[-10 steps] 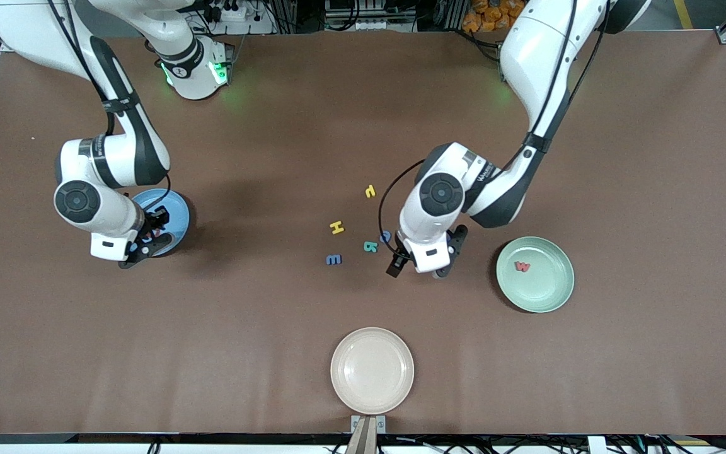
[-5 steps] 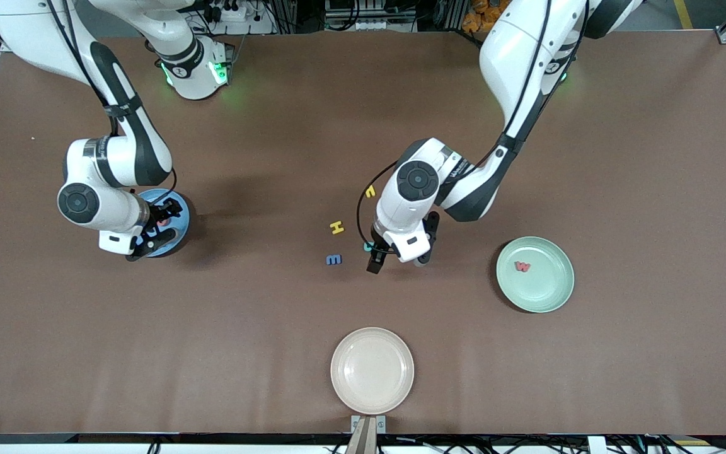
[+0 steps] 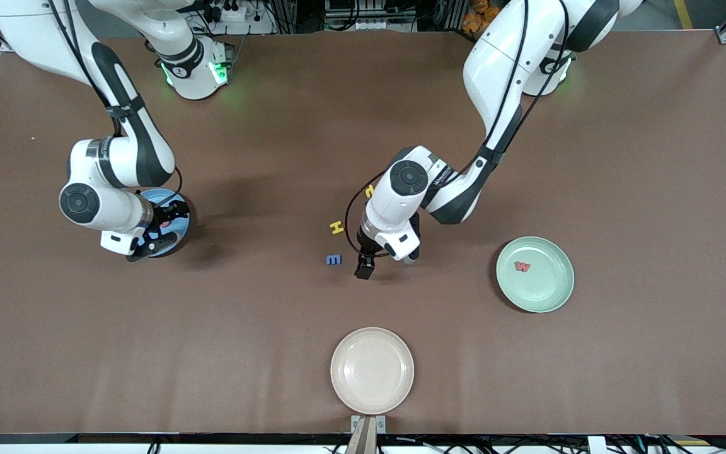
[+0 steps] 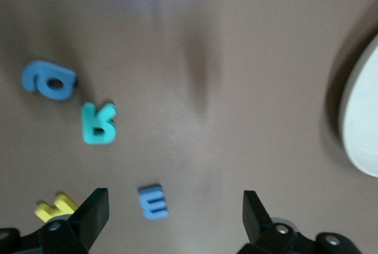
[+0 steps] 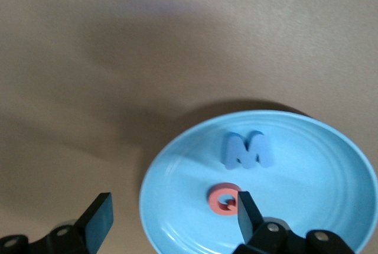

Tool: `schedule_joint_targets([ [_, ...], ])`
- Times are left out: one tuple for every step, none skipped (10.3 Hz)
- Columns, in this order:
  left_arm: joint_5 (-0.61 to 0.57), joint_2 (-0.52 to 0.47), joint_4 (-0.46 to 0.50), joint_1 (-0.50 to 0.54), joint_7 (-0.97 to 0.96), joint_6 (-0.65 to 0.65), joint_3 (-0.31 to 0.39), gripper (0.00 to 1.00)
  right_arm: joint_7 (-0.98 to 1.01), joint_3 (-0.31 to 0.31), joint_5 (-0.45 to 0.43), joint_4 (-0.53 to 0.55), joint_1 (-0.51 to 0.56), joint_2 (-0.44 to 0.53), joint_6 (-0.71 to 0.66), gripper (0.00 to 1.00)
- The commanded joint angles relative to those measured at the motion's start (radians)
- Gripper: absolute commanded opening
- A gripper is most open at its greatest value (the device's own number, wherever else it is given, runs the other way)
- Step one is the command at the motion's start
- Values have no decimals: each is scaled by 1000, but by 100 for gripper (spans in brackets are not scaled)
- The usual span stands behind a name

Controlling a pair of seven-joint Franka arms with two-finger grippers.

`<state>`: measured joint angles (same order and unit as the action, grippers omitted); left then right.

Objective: Sort uppercase to blue plate, lowercase to green plate

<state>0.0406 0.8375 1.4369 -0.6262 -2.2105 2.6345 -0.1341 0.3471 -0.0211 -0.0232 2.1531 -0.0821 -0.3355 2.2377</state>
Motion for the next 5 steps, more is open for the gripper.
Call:
schedule_joint_targets([
  [27,17,-44,-12,-112,25,11,100,-127,42,16,-10,-15,6,2,94],
  [25,29,-56,-13,-141,31,11,100,-163,50,16,-16,-21,6,3,94],
  [25,34,-58,-15,-153,36,14,100,-207,72,16,-16,-31,12,8,94],
  [21,44,-52,-23,-147,36,13,100,-271,101,16,-18,-33,18,8,94],
  [10,57,-47,-73,-146,35,19,100,-343,128,14,-25,-33,24,5,94],
])
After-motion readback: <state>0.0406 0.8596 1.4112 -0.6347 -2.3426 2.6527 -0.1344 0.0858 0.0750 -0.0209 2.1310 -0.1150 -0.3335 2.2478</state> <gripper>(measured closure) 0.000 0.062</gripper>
